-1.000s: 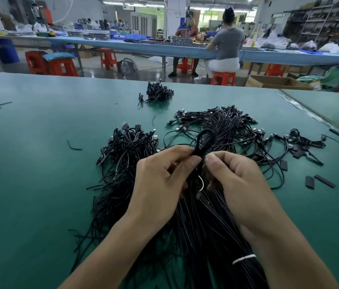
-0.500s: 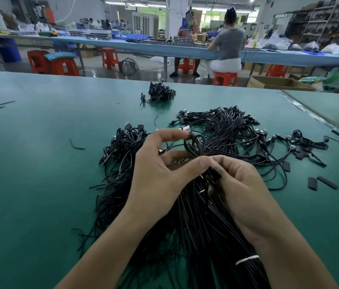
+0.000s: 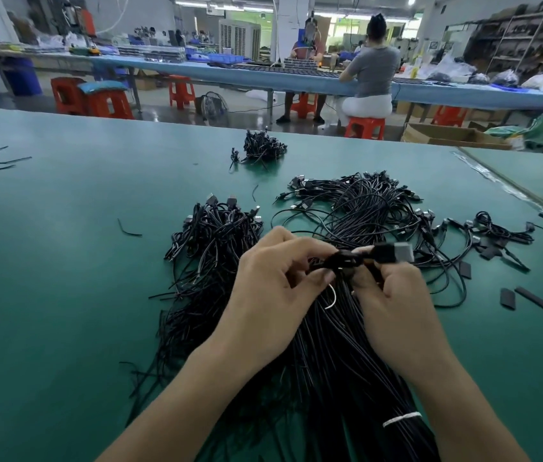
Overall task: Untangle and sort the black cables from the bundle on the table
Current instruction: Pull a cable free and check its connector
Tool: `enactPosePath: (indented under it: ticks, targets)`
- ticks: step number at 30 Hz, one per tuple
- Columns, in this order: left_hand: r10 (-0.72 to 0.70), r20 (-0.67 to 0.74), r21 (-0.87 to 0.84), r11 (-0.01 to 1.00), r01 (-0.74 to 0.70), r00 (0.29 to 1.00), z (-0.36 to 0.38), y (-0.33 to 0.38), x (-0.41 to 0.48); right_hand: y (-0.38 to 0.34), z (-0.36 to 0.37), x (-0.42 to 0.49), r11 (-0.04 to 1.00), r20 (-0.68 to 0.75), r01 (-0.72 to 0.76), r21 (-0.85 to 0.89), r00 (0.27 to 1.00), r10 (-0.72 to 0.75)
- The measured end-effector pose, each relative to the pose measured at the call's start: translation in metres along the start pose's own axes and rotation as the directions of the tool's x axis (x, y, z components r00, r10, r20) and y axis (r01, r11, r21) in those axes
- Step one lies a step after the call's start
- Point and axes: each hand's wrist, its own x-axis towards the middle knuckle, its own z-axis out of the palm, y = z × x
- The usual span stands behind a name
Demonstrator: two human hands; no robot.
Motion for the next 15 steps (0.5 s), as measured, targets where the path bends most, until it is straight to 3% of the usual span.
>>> enactPosePath:
  ticks: [3, 8, 15]
  targets:
    - [0.116, -0.027, 0.08, 0.99, -0.113, 0.993, 0.003, 0.002, -0.002, 0.001, 0.002, 0.001, 0.99, 0.0, -0.083, 0.111, 0.997, 0.083]
    - [0.036, 0.002, -0.083, 0.996, -0.035, 0.999, 0.005, 0.002, -0.005, -0.006, 0.001, 0.002, 0.941, 0.044, -0.076, 0.33, 0.997, 0.065]
    - [-0.084, -0.04, -0.158, 0.985, 0.076, 0.996, 0.001, 0.001, -0.002, -0.009, 0.003, -0.001, 0.988, 0.026, 0.025, 0.15, 0.999, -0.029]
